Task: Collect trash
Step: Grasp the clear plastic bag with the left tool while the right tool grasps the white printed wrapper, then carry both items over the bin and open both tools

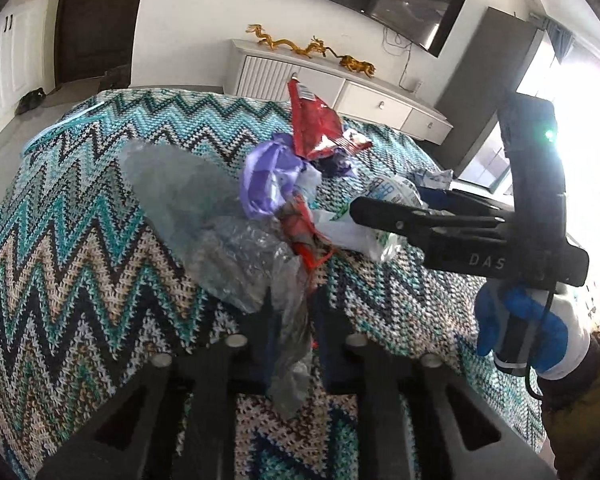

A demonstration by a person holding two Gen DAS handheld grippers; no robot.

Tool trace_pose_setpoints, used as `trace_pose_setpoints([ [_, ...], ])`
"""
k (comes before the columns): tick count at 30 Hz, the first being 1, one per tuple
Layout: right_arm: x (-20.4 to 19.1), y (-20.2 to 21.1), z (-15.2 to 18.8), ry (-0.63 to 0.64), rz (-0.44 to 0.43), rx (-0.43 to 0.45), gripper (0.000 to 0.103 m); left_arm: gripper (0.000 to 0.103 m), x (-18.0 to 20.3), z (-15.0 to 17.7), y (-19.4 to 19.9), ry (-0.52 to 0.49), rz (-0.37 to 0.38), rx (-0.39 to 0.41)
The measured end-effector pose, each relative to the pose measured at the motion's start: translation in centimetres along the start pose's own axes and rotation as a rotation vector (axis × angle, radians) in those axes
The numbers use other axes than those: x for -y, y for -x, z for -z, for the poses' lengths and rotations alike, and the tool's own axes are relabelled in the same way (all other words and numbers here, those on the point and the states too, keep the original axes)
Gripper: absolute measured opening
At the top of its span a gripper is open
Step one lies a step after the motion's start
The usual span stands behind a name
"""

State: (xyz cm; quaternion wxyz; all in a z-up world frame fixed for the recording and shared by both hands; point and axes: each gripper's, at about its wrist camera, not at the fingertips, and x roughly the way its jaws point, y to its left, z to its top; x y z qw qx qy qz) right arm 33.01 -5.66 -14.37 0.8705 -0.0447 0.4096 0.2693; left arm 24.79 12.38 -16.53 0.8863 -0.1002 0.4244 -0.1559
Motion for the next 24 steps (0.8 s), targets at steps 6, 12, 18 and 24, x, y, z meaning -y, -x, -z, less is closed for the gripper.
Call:
trace_pose_setpoints([
  [6, -0.6, 1.9, 2.0, 0.016, -0.026, -0.019, 0.055, 0.007, 0.6, 1.5, 1.6, 0.003, 0.008, -0.003],
  [12, -2.0, 4.2, 3.8, 0.029, -0.025, -0.013, 0.032, 0.007, 1.2, 3.0, 4.4, 0.014, -0.001, 0.009],
  [18, -3.1, 7.7, 5.9, 0.023, -0.03, 0.008, 0.019, 0.007, 2.1, 4.0, 8.2, 0.007, -0.018, 0.045],
  [24, -3.7, 13.7, 7.6, 0.005, -0.039, 0.089, 0.019, 0.007, 3.8, 4.6, 12.3, -0.018, -0.034, 0.092],
])
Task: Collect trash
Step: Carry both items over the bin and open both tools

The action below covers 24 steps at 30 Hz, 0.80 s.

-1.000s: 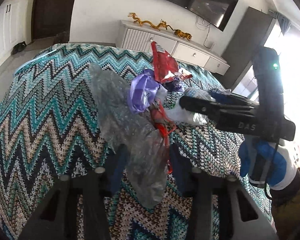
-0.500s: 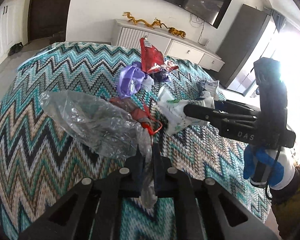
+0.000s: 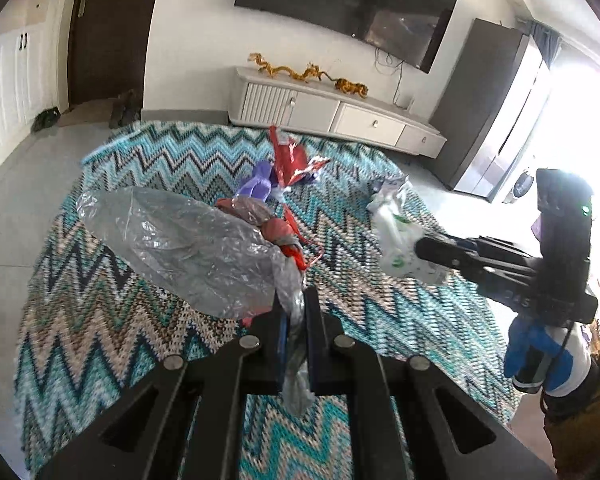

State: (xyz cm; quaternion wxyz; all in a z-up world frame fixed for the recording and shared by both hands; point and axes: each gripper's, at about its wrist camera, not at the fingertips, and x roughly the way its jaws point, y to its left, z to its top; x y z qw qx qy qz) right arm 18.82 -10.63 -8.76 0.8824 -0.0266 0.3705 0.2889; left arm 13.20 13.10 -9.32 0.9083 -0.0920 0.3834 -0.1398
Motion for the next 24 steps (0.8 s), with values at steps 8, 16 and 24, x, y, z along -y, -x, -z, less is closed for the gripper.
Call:
trace_pose_setpoints([
  [8, 1.6, 9.2, 1.9, -0.047, 0.049, 0.135, 0.019, 0.007, 5.0, -0.4, 4.4, -0.086, 0.019, 0.052],
  [16, 8.6, 18.4, 7.7, -0.184, 0.199, 0.234, 0.019, 0.007, 17.0, -1.4, 2.6, -0.307, 0.124, 0.018],
  [24, 19.0, 24.2, 17.2, -0.457, 0.378, 0.227, 0.02, 0.007, 32.0, 0.7, -3.9, -0.549, 0.271, -0.11],
])
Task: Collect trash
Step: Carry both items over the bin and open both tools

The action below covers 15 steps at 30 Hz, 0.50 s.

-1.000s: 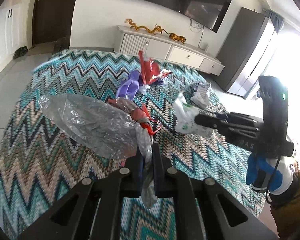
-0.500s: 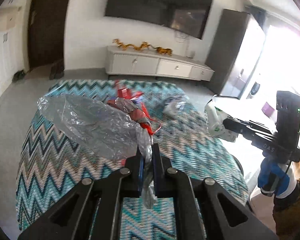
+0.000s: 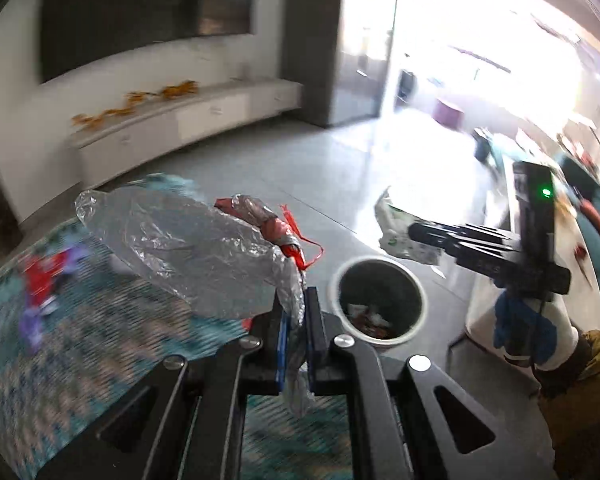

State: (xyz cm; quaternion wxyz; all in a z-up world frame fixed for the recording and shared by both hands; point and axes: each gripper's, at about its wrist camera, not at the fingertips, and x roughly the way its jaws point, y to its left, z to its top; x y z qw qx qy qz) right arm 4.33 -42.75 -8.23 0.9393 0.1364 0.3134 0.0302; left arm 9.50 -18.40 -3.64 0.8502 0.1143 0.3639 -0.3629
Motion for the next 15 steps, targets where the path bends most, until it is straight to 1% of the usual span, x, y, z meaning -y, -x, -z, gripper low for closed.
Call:
trace_pose_setpoints([
  [4, 6.2, -0.8, 1.7, -0.118, 0.086, -0.024, 0.02, 0.007, 4.2, -2.2, -5.3, -0.057, 0.075, -0.064],
  [7, 10.1, -2.0, 3.0, -0.199, 0.129, -0.048, 0.021, 0.007, 7.2, -3.9, -9.7, -0.072, 0.139, -0.11],
  [9, 12.3, -3.0, 3.6, -0.24, 0.147, -0.065, 0.021, 0.007, 8.4, -4.6, -12.2, -0.066, 0.176, -0.138],
  [14, 15.5, -5.9, 5.5, -0.305, 0.176, -0.119, 0.024, 0.008, 9.4, -5.9, -17.7, -0.011, 0.256, -0.204],
  [15, 16.1, -6.5, 5.8, -0.32, 0.18, -0.128, 0.026, 0.008, 9.5, -5.8, -18.2, -0.005, 0.266, -0.215],
])
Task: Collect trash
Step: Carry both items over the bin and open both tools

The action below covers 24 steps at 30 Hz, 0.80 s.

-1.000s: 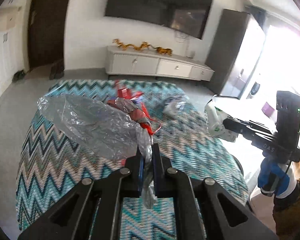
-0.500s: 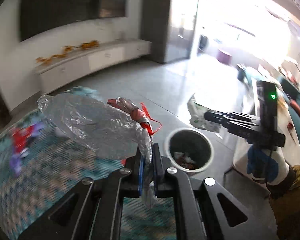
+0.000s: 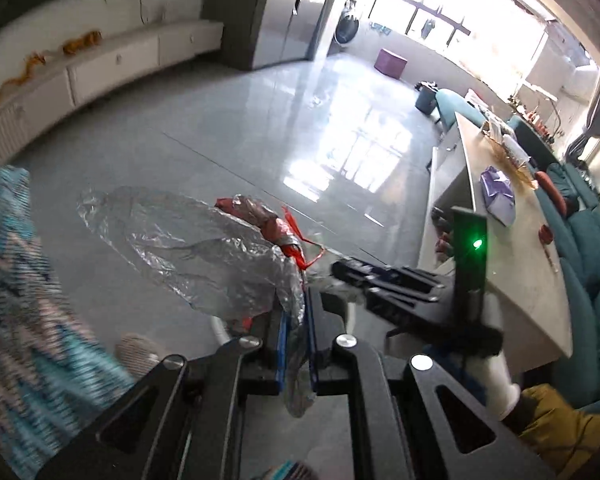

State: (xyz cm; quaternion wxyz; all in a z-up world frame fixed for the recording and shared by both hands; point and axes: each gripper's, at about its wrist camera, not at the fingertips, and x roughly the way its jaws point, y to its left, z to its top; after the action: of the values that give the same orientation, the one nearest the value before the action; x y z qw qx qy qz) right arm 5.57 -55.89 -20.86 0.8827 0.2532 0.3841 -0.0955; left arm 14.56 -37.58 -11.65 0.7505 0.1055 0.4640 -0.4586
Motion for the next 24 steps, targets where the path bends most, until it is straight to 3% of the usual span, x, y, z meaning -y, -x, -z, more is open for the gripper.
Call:
trace_pose_setpoints([
  [7, 2.2, -2.6, 0.2, -0.057, 0.042, -0.035, 0.04, 0.011, -0.9, -1.0, -4.6, 0.054, 0.063, -0.083],
  [10, 3.0, -2.4, 0.7, -0.065, 0.057, -0.036, 0.046, 0.025, -1.3, -0.7, -4.9, 0.068, 0.078, -0.095],
  [12, 3.5, -2.1, 1.0, -0.073, 0.067, -0.034, 0.049, 0.043, -0.9, -0.5, -4.9, 0.073, 0.086, -0.089],
  [13, 3.5, -1.9, 1.1, -0.078, 0.07, -0.032, 0.049, 0.046, -0.9, -0.4, -4.8, 0.075, 0.087, -0.084],
  [18, 2.9, -0.4, 1.2, -0.081, 0.07, -0.016, 0.049, 0.046, -0.5, 0.0, -3.3, 0.06, 0.089, -0.065],
  [24, 0.1, 2.5, 1.3, -0.019, 0.059, 0.023, 0.05, 0.046, -0.1, 1.2, 1.4, 0.03, 0.023, 0.04],
])
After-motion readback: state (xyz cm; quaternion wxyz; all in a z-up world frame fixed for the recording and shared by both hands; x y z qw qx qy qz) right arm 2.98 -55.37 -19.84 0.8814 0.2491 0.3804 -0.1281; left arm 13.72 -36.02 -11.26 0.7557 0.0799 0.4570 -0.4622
